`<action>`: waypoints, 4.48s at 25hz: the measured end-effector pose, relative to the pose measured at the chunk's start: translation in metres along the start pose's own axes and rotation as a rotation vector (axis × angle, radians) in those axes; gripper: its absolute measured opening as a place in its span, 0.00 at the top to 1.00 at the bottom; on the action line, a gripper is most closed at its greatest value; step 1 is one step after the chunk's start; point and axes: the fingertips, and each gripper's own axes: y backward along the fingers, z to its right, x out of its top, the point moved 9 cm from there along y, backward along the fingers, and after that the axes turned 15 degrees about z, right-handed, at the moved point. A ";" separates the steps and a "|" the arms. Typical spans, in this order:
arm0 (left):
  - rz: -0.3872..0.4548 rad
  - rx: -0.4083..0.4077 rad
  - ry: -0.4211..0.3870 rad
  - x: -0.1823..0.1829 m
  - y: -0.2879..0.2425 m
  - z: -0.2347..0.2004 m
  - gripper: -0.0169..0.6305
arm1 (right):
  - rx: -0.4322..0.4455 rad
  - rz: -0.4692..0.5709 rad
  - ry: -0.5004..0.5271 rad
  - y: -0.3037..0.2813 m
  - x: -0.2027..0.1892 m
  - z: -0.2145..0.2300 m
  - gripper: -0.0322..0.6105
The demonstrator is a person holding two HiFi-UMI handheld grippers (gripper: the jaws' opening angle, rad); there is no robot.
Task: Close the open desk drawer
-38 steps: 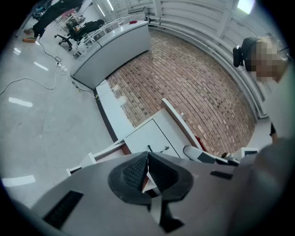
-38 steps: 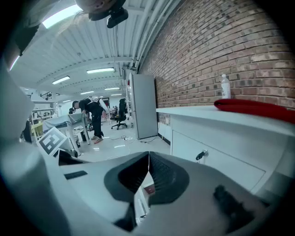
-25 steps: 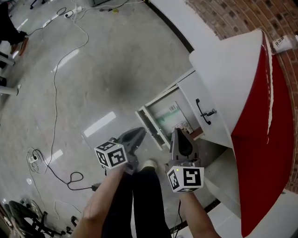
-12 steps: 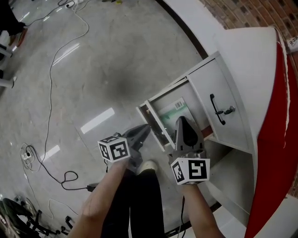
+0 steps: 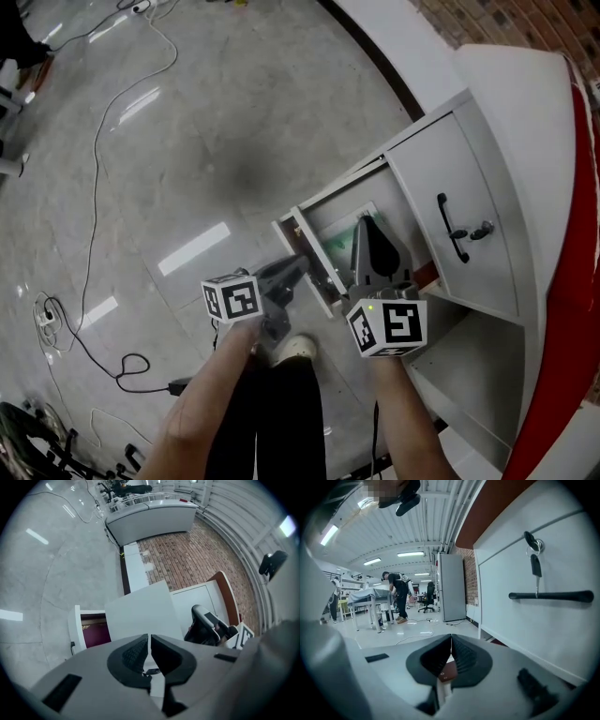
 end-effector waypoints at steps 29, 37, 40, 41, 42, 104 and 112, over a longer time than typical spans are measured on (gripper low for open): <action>-0.113 -0.037 0.129 -0.040 -0.029 -0.034 0.85 | 0.062 0.018 -0.013 -0.021 -0.016 0.007 0.93; -0.027 -0.056 0.201 -0.050 -0.028 -0.034 0.93 | 0.074 0.012 -0.009 -0.022 -0.017 0.007 0.93; -0.043 -0.049 0.188 -0.049 -0.029 -0.032 0.94 | 0.076 0.005 -0.002 -0.022 -0.017 0.008 0.93; -0.046 -0.043 0.184 -0.049 -0.029 -0.032 0.94 | 0.076 0.001 0.000 -0.021 -0.017 0.008 0.93; -0.048 -0.036 0.180 -0.048 -0.028 -0.031 0.94 | 0.076 -0.004 0.000 -0.021 -0.015 0.008 0.93; -0.053 0.000 0.219 -0.045 -0.115 0.017 0.94 | -0.313 -0.029 -0.105 0.050 0.021 0.041 0.93; -0.052 0.008 0.221 -0.045 -0.118 0.017 0.94 | -0.356 -0.030 -0.111 0.052 0.013 0.039 0.93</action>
